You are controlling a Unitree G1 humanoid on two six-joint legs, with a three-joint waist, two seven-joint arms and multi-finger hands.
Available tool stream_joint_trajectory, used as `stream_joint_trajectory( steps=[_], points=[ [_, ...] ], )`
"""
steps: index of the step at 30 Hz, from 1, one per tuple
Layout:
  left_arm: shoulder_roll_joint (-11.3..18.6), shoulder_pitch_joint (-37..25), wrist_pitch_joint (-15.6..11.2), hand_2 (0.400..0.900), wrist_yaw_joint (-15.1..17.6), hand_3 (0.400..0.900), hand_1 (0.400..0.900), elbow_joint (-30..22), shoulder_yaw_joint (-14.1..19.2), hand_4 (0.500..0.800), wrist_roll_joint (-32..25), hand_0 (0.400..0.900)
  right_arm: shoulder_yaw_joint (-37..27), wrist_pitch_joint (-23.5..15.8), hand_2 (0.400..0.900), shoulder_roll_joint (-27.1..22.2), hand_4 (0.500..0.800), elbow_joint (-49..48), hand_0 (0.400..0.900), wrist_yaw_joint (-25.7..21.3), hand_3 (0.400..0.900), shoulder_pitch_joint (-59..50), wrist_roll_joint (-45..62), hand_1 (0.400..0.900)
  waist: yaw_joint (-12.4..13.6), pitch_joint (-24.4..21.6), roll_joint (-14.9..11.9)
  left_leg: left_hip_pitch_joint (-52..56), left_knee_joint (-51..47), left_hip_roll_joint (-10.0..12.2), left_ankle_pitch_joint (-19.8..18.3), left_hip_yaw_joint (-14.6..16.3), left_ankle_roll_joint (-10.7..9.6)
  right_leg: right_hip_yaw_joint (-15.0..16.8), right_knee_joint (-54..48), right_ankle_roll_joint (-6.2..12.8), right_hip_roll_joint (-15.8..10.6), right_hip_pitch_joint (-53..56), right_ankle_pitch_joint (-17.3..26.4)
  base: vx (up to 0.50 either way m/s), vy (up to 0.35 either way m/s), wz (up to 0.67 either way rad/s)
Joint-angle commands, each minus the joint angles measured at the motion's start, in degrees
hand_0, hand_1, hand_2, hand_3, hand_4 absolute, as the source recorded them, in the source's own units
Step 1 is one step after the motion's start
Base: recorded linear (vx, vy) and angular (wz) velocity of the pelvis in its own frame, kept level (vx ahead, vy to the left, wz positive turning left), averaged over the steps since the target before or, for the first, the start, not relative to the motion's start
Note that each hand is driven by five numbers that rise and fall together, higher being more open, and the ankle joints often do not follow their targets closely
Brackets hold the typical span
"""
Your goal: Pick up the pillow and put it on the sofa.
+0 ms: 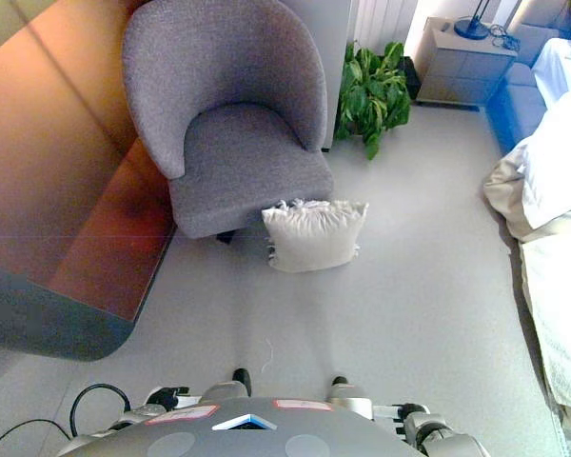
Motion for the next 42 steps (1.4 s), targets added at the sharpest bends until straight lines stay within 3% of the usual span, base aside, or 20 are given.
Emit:
stream_joint_trajectory(
  steps=[1, 6, 9, 12, 15, 20, 23, 25, 28, 30, 31, 33, 34, 36, 38, 40, 42],
  points=[
    [-0.29, -3.40, 0.72, 0.900, 1.46, 0.900, 0.900, 2.43, -0.75, 0.800, -0.46, 0.900, 1.66, 1.40, 0.900, 0.45, 0.800, 1.08, 0.900, -0.64, 0.900, -4.48, 1.72, 0.900, -1.17, 2.52, -0.10, 1.43, 0.16, -4.29, -5.41, -2.45, 4.69, 1.95, 4.09, -0.83, 3.49, -3.38, -1.14, 0.00, -0.135, -0.01],
    [-0.11, -4.87, 1.50, 0.900, 1.70, 0.900, 0.900, 1.22, -1.73, 0.800, -0.81, 0.900, 2.15, 1.83, 0.900, 0.11, 0.800, 0.16, 0.900, -0.95, 0.900, -5.37, 5.06, 0.900, -2.24, 4.39, 0.28, -1.04, 3.55, -2.31, -4.70, -3.99, 4.04, 3.73, 8.89, -2.50, 5.38, -6.81, -3.13, -0.03, -0.149, 0.03],
    [-0.68, -5.66, 1.96, 0.900, 2.11, 0.900, 0.900, 0.39, -2.41, 0.800, -1.13, 0.900, 1.84, 2.17, 0.900, -0.52, 0.800, 0.02, 0.900, -1.40, 0.900, -6.15, 6.45, 0.900, -2.85, 5.61, -0.17, -3.73, 9.76, -1.12, -5.60, -4.19, 3.36, 4.12, 10.34, -3.42, 4.92, -8.56, -3.12, -0.01, -0.105, 0.01],
    [-0.83, -4.79, 1.39, 0.900, 2.00, 0.900, 0.900, 0.11, -1.76, 0.800, -0.87, 0.900, 1.37, 2.02, 0.900, -1.13, 0.800, 0.32, 0.900, -1.21, 0.900, -5.87, 5.38, 0.900, -3.78, 5.94, -1.14, -5.11, 19.01, -0.51, -7.18, -3.37, 4.12, 4.03, 11.38, -4.59, 3.78, -9.89, -2.77, 0.09, -0.103, -0.16],
    [-1.28, -3.65, 0.91, 0.900, 2.02, 0.900, 0.900, -0.29, -1.30, 0.800, -2.20, 0.900, 1.23, 2.25, 0.900, -1.82, 0.800, 0.83, 0.900, -0.91, 0.900, -5.42, 4.87, 0.900, -2.26, 7.72, -0.23, -12.85, 23.55, -1.30, -3.20, -3.96, 3.86, 5.88, 11.61, -4.94, 4.54, -8.12, -3.98, 0.27, -0.050, -0.52],
    [-1.84, -1.00, 0.92, 0.900, 1.56, 0.900, 0.900, 0.61, -0.62, 0.800, -2.24, 0.900, 0.78, 1.82, 0.900, -3.01, 0.800, 2.08, 0.900, 0.30, 0.900, -5.74, 3.10, 0.900, 2.48, 9.87, 3.25, -20.81, 10.22, -1.45, 8.16, -6.33, 0.86, 9.28, 10.27, -4.59, 6.90, -0.26, -8.43, 0.49, 0.118, -0.76],
    [-1.57, 0.70, 1.13, 0.900, 0.80, 0.900, 0.900, 1.49, 0.07, 0.800, -2.91, 0.900, 0.90, 0.23, 0.900, -3.90, 0.800, 2.04, 0.900, 2.04, 0.900, -5.15, 0.83, 0.900, 5.06, 10.55, 3.41, -24.03, 3.15, -0.29, 12.74, -8.07, -0.52, 11.98, 9.77, -4.68, 6.67, 4.88, -12.06, 0.69, 0.179, -0.91],
    [-1.57, 1.73, 1.40, 0.900, 0.13, 0.900, 0.900, 2.03, 0.84, 0.800, -3.12, 0.900, 1.02, -0.95, 0.900, -4.29, 0.800, 1.72, 0.900, 3.05, 0.900, -4.89, -0.41, 0.900, 6.37, 10.53, 4.00, -26.02, 1.74, 1.76, 15.00, -8.46, -1.63, 12.51, 10.82, -4.53, 6.35, 7.24, -15.31, 0.71, 0.253, -0.71],
    [-1.45, 2.41, 1.83, 0.900, -0.72, 0.900, 0.900, 2.47, 1.59, 0.800, -4.03, 0.900, 1.37, -1.41, 0.900, -4.47, 0.800, 0.83, 0.900, 4.48, 0.900, -5.13, -3.09, 0.900, 7.61, 9.96, 4.78, -28.45, 1.55, 5.07, 17.17, -5.38, -3.06, 11.25, 13.70, -3.36, 4.32, 10.62, -20.94, 0.76, 0.356, -0.51],
    [-1.24, 2.27, 3.05, 0.900, -1.12, 0.900, 0.900, 2.24, 2.34, 0.800, -4.33, 0.900, 1.17, -1.57, 0.900, -4.54, 0.800, 0.47, 0.900, 5.01, 0.900, -5.78, -5.20, 0.900, 7.84, 8.99, 4.83, -28.22, 1.82, 6.66, 11.50, 0.28, -1.74, 9.29, 16.55, -1.57, 1.57, 12.18, -22.22, 0.69, 0.412, -0.14],
    [-1.05, 1.99, 3.63, 0.900, -1.09, 0.900, 0.900, 2.19, 2.59, 0.800, -3.60, 0.900, 1.38, -1.04, 0.900, -4.14, 0.800, 0.16, 0.900, 4.78, 0.900, -6.17, -5.53, 0.900, 8.08, 8.40, 4.62, -27.71, 2.12, 6.88, 11.16, 1.99, -1.67, 8.47, 17.79, -0.45, 0.23, 12.82, -22.86, 0.68, 0.385, -0.03],
    [0.47, 0.75, 2.80, 0.900, -1.75, 0.900, 0.900, 2.83, 2.60, 0.800, -3.36, 0.900, 2.73, -0.36, 0.900, -3.51, 0.800, -0.65, 0.900, 4.93, 0.900, -6.99, -3.24, 0.900, 9.61, 7.59, 4.31, -30.66, 10.81, 7.85, 12.98, 1.20, -2.32, 6.42, 19.66, 0.60, -1.98, 15.36, -23.90, 0.74, 0.364, -0.01],
    [0.95, 0.31, 3.33, 0.900, -2.32, 0.900, 0.900, 2.19, 2.96, 0.800, -2.84, 0.900, 2.09, -0.60, 0.900, -3.21, 0.800, -1.12, 0.900, 5.13, 0.900, -7.07, -5.50, 0.900, 9.64, 7.07, 3.87, -30.93, 14.56, 8.00, 12.23, 1.79, -1.60, 4.49, 21.38, 1.62, -4.18, 15.42, -20.99, 0.69, 0.375, 0.11],
    [1.38, -1.02, 5.05, 0.900, -2.45, 0.900, 0.900, 2.00, 2.56, 0.800, -1.24, 0.900, 1.45, -0.73, 0.900, -3.07, 0.800, -1.67, 0.900, 5.15, 0.900, -7.54, -7.85, 0.900, 9.64, 6.25, 3.19, -29.47, 15.95, 6.20, 9.06, 1.64, 1.15, 3.56, 26.52, 3.01, -7.99, 13.89, -13.21, 0.56, 0.363, 0.19],
    [2.58, -2.77, 5.27, 0.900, -2.51, 0.900, 0.900, 2.83, 1.42, 0.800, 0.41, 0.900, 1.42, -1.09, 0.900, -3.28, 0.800, -2.44, 0.900, 4.75, 0.900, -8.16, -6.46, 0.900, 8.43, 6.11, 2.57, -26.73, 15.93, 2.44, 4.99, 0.93, 3.73, 4.24, 32.38, 2.91, -9.01, 8.72, -7.91, 0.47, 0.302, 0.31],
    [3.42, -4.81, 6.11, 0.900, -1.70, 0.900, 0.900, 2.60, 0.23, 0.800, -1.20, 0.900, 1.86, -1.95, 0.900, -3.27, 0.800, -2.83, 0.900, 4.37, 0.900, -9.05, -6.72, 0.900, 7.62, 5.97, 2.99, -24.47, 14.75, 1.63, 3.12, 1.80, 4.77, 3.34, 33.00, 2.19, -8.15, 3.57, -7.11, 0.37, 0.180, 0.16],
    [4.06, -8.06, 7.07, 0.900, -1.00, 0.900, 0.900, 2.39, -0.46, 0.800, -3.92, 0.900, 2.90, -3.52, 0.900, -3.09, 0.800, -2.15, 0.900, 3.41, 0.900, -11.67, -7.39, 0.900, 6.48, 6.89, 2.85, -22.57, 13.26, -0.03, 2.01, 1.75, 5.04, 1.50, 29.03, 1.46, -7.18, -3.35, -8.97, 0.18, 0.034, 0.02]
  ],
)
